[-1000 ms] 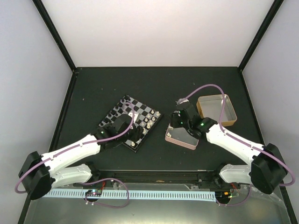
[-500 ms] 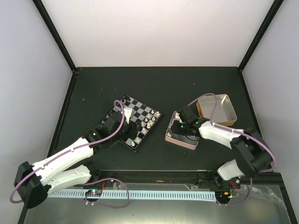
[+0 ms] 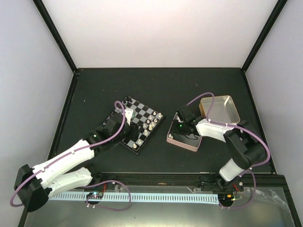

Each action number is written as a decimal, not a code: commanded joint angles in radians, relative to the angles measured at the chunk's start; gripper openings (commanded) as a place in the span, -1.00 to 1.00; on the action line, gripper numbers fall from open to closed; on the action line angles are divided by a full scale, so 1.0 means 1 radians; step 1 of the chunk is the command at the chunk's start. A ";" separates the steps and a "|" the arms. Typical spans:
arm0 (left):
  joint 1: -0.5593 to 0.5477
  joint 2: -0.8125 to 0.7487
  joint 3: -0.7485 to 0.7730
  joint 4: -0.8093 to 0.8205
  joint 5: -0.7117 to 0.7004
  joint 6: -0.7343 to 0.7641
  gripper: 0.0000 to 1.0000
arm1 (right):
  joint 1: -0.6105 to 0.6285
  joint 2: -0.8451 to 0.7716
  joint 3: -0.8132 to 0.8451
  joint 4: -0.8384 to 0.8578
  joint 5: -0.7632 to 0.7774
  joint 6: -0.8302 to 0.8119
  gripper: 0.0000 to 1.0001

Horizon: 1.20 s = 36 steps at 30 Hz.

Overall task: Set up the chess pieces on the board
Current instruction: Pick up the chess piece from the storage box.

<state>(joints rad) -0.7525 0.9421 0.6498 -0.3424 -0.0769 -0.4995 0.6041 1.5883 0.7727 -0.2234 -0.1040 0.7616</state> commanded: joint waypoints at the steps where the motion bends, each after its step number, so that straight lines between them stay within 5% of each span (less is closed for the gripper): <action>1: 0.010 -0.008 -0.003 0.025 0.015 0.001 0.04 | -0.006 0.029 0.020 0.020 0.044 -0.015 -0.53; 15: 0.016 0.007 0.001 0.033 0.026 0.006 0.04 | -0.006 0.003 0.063 -0.097 0.242 -0.010 -0.72; 24: 0.020 0.006 -0.001 0.032 0.028 0.006 0.04 | -0.007 0.003 0.107 -0.102 0.102 -0.033 -0.37; 36: 0.027 -0.005 -0.005 0.020 0.032 0.006 0.04 | -0.006 0.095 0.141 -0.103 0.078 -0.037 -0.57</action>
<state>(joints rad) -0.7338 0.9443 0.6460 -0.3359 -0.0544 -0.4988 0.6033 1.6547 0.8814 -0.3206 -0.0299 0.7219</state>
